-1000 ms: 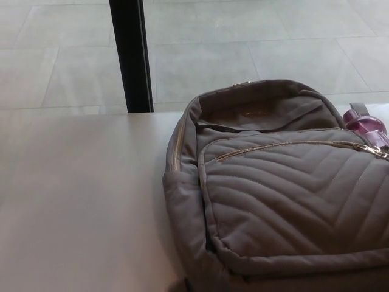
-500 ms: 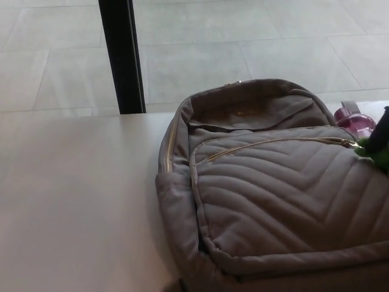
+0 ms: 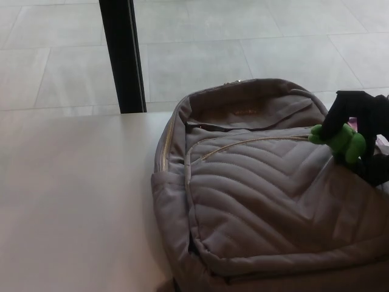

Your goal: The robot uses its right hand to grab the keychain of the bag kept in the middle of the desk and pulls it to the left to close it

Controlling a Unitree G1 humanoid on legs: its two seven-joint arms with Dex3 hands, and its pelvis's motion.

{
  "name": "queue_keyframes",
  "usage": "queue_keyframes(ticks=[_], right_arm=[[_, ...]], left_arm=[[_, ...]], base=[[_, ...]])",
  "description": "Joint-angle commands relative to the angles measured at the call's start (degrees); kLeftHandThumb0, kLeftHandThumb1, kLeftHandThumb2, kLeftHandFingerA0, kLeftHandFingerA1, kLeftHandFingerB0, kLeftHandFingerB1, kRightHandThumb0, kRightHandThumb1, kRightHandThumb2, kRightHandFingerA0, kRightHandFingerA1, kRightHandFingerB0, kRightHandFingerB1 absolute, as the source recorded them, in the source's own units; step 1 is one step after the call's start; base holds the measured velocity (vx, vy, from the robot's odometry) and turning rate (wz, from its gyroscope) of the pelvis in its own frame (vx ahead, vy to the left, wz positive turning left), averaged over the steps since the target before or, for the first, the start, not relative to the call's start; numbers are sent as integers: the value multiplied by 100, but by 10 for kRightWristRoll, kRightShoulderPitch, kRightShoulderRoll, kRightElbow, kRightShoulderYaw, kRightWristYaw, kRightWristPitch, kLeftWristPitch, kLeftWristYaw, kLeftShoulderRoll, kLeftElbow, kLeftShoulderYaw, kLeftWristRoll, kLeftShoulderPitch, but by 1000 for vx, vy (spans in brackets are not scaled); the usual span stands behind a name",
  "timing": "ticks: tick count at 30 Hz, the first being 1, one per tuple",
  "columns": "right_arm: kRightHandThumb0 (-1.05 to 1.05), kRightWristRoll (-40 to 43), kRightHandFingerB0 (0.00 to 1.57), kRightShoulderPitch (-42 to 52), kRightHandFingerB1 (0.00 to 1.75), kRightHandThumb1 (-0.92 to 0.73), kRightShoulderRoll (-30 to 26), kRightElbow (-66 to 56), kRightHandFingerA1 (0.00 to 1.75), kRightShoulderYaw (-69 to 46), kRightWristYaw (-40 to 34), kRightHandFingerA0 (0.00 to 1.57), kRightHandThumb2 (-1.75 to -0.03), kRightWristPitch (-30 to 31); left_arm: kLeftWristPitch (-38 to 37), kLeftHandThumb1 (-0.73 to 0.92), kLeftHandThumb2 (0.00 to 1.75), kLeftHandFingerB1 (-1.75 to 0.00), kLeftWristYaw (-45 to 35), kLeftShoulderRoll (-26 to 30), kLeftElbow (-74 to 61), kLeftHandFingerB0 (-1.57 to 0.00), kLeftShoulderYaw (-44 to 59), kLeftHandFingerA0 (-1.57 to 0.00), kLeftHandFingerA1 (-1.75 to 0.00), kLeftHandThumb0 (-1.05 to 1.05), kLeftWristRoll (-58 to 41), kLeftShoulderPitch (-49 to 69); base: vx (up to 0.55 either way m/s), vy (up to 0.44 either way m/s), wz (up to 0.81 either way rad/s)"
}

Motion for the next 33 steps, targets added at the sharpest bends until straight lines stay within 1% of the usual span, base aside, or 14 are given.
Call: queue_keyframes(ticks=[1, 2, 6, 7, 8, 14, 17, 19, 20, 25, 26, 28, 29, 33], right_arm=[[-6, 25, 83, -2, 159, -45, 8, 13, 175, 1, 22, 92, -131, -10], [-6, 29, 83, -3, 161, -43, 9, 16, 175, -1, 25, 91, -132, -7], [-9, 30, 82, -9, 162, -48, 13, 17, 175, -6, 26, 92, -127, 20], [-8, 30, 82, -15, 163, -48, 15, 12, 175, -6, 29, 92, -127, 31], [-7, 30, 83, -25, 164, -48, 17, 21, 175, -4, 29, 91, -129, 22], [-12, 11, 81, -85, 164, -41, 30, 52, 175, 20, 37, 91, -135, 31], [-12, 0, 82, -120, 162, -44, 36, 66, 175, 37, 42, 90, -132, 56], [-12, 2, 81, -134, 163, -44, 39, 74, 175, 41, 44, 90, -132, 63], [-14, -3, 105, -169, 132, -47, 53, 95, 143, 50, 42, 120, -120, 75], [-16, -3, 103, -206, 133, -46, 60, 122, 144, 56, 44, 119, -120, 75], [-12, -2, 78, -214, 164, -45, 63, 126, 175, 60, 51, 88, -127, 73], [-13, -6, 79, -212, 162, -45, 70, 114, 175, 69, 56, 89, -128, 85], [-12, -6, 79, -207, 164, -44, 74, 110, 175, 74, 55, 90, -128, 81], [-13, -9, 85, -168, 166, -44, 113, 106, 175, 103, 35, 94, -132, 50]], left_arm=[[8, 53, 131, -119, -6, -1, 9, -80, 11, -90, -129, -104, -10, -5], [8, 55, 103, -129, -7, -1, 9, -71, 10, -89, -134, -104, -9, -6], [3, 56, 101, -128, -13, 2, 12, -69, 9, -87, -133, -105, -6, -7], [1, 47, 127, -119, -12, 2, 13, -79, 9, -89, -129, -105, -5, -8], [-1, 57, 99, -128, -8, 3, 13, -68, 6, -86, -132, -105, -1, -7], [-3, 59, 95, -126, 1, 2, 14, -68, -4, -85, -129, -105, 10, -11], [5, 47, 128, -119, 3, 0, 13, -82, -7, -89, -126, -105, 8, -14], [9, 57, 100, -127, 2, 0, 10, -68, -12, -80, -134, -105, 9, -14], [1, 56, 104, -127, 0, 0, -1, -63, -18, -75, -135, -105, 13, -7], [-12, 59, 99, -123, 12, -3, -10, -67, -25, -78, -133, -105, 16, -3], [-7, 54, 133, -120, 19, -3, -7, -84, -26, -89, -127, -105, 17, -10], [-9, 54, 133, -120, 23, -2, -6, -84, -30, -88, -127, -105, 21, -13], [-8, 59, 103, -124, 22, -3, -12, -74, -30, -82, -134, -105, 21, -12], [-12, 62, 96, -124, 26, -3, -9, -75, -37, -84, -132, -105, 26, -20]], base=[[0, 0, 0], [0, 0, 0], [0, 0, 0], [0, 0, 0], [0, 0, 0], [0, 0, 0], [0, 0, 0], [0, 0, 0], [0, 0, 0], [0, 0, 0], [0, 0, 0], [0, 0, 0], [0, 0, 0], [0, 0, 0]])
